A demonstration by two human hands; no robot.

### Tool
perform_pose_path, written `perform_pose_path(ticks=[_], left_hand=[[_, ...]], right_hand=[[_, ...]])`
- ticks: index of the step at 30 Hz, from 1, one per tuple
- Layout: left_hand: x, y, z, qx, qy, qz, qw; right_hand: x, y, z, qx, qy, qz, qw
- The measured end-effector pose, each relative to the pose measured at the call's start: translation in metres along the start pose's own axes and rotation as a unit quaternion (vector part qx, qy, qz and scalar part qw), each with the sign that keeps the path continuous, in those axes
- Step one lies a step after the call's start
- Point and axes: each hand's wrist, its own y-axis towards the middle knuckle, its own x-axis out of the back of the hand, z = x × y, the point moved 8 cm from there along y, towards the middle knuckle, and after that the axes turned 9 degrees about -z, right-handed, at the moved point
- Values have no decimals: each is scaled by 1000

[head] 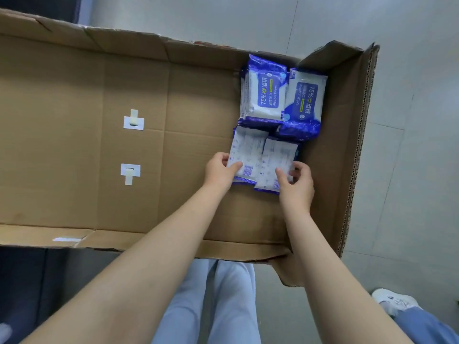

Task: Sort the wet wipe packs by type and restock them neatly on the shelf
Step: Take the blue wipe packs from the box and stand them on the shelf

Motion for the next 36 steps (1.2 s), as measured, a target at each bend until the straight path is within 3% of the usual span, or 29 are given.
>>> perform_pose_path(ticks=[4,8,13,19,25,30,36], left_hand=[[11,4,1,0,-4,2,1000],[26,-1,7,13,-4,-12,1000],[53,-43,9,52,-76,8,996],[127,-169,-30,54,-174,32,983],[218,-317,-84,-4,-269,-45,962],[289,-386,-79,-36,-311,-137,940],[394,-445,-25,-33,-440,-242,864]], right_hand=[[-5,-9,-4,-12,4,-6,1000],[-6,-17,-25,-120,89,10,989],[18,-40,-9,-120,166,68,976],[83,-107,65,-73,239,200,947],[148,-225,186,39,190,318,928],[148,-318,241,92,141,376,911],[113,-452,293,129,66,500,854]])
